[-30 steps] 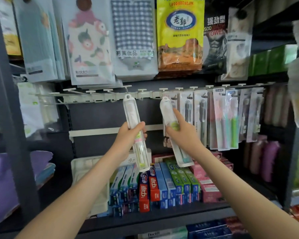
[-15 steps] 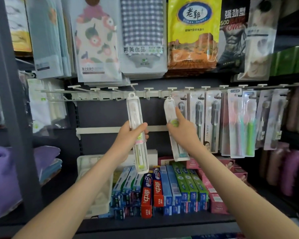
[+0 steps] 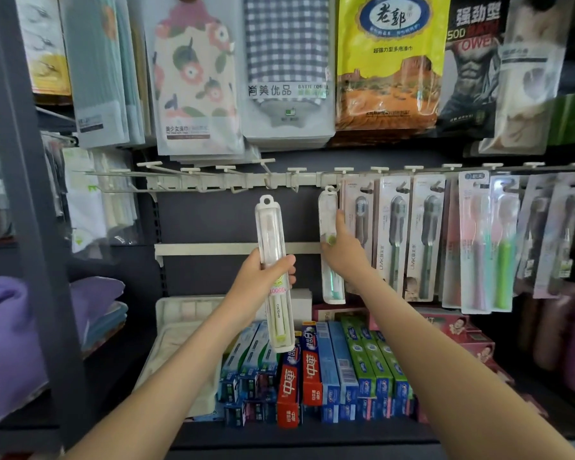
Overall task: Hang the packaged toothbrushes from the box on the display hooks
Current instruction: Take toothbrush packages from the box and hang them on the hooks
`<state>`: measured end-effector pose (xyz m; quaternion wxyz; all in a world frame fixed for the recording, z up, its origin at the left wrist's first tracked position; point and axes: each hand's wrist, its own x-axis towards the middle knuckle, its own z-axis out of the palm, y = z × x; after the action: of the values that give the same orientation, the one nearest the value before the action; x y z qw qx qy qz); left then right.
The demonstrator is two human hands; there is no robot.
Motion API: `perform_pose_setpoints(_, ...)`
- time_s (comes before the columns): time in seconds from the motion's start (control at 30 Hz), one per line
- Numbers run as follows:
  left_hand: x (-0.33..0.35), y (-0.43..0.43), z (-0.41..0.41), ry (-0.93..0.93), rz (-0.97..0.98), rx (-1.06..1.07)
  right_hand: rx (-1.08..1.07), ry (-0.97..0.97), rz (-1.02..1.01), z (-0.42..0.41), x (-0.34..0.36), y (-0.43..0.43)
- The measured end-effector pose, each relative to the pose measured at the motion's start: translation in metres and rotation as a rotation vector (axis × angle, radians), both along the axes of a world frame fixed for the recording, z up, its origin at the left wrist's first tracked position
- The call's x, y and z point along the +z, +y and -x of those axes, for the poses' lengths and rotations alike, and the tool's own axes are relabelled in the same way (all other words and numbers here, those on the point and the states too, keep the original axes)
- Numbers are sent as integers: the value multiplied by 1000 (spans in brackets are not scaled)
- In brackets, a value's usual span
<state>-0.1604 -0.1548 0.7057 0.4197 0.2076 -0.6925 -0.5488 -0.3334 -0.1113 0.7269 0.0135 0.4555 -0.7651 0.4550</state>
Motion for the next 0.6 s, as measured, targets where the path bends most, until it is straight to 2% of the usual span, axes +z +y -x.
perform_pose_setpoints(0.07, -3, 1, -2, -10, 8, 2, 13, 13, 5, -6, -4, 0)
perform_pose_setpoints(0.17, -7, 1, -4, -39, 31, 4, 73, -25, 166, -24, -8, 10)
perform_pose_setpoints(0.27, -5, 3, 0, -84, 120, 14, 304, -158, 294, -48, -8, 29)
perform_pose_setpoints(0.33, -2, 7, 6, -120, 203, -7, 406, -112, 287, -62, -9, 40)
perform_pose_setpoints(0.43, 5, 15, 17, -188, 320, 4, 324, 54, 326, -68, -7, 47)
perform_pose_setpoints(0.6, 20, 27, 28, -351, 501, 22, 99, 143, 311, -55, 4, 58)
